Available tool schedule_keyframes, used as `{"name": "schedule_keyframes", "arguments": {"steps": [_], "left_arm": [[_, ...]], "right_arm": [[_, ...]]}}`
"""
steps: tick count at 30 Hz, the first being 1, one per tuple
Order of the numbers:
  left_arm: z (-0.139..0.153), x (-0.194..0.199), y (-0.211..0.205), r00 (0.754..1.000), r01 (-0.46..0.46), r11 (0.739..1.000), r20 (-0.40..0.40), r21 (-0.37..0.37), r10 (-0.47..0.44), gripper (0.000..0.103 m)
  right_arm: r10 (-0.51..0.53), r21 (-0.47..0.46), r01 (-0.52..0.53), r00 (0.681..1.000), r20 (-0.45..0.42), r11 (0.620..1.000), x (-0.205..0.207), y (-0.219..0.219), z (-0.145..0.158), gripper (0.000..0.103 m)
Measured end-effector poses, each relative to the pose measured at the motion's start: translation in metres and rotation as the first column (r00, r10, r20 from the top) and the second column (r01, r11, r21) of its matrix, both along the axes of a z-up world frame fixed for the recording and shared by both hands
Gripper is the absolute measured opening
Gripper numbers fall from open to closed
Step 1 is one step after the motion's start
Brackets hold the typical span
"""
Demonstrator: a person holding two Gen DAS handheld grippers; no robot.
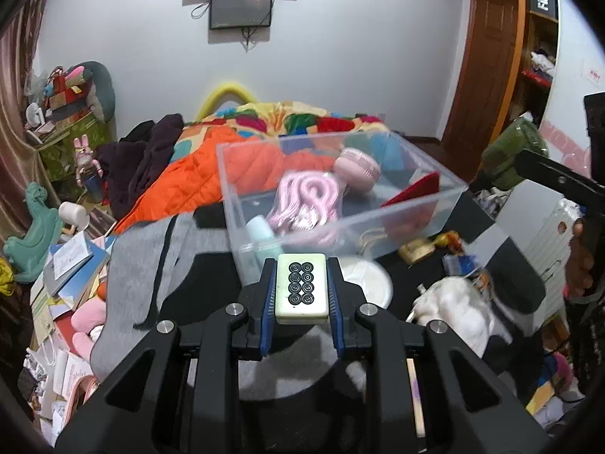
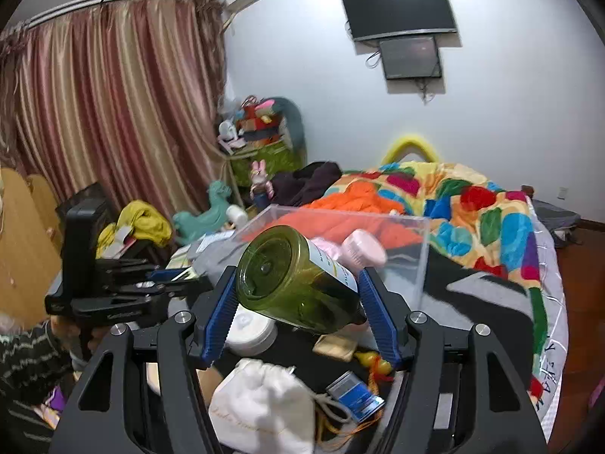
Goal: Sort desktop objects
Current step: 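Carry tile toward bin with left gripper while right gripper lowers green jar into bin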
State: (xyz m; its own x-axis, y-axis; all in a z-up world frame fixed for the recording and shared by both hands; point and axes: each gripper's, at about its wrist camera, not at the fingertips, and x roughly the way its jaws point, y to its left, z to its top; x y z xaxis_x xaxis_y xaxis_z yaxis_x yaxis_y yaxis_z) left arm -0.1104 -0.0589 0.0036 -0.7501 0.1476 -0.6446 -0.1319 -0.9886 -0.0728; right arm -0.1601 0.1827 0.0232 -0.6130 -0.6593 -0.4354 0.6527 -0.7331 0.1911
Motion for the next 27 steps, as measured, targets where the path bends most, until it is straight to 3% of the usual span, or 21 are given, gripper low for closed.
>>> {"name": "schedule_keyframes", "arguments": {"steps": [6,14,27], "left_arm": [[0.017,-0.009,0.004,0.999,0.018,1.0,-0.04,0.015,-0.017,0.024],[0.036,-0.018,0.01,0.993,0.016,1.0,-0.117,0.007,-0.016,0.024],[0.009,-0.061,-0.005,0.999,-0.039,0.999,-0.036,-0.004,0.039,0.024]], "right_arm": [[-0.038,-0.038,0.037,0.999,-0.014,0.999,-0.012,0.01,0.008,0.06],[-0.034,-0.051,0.035,0.999,0.02,0.998,-0.028,0.006,-0.002,0.06],[-0.033,-0.025,0.036,0.995,0.098,0.999,-0.054,-0.005,-0.03,0.06]]}}
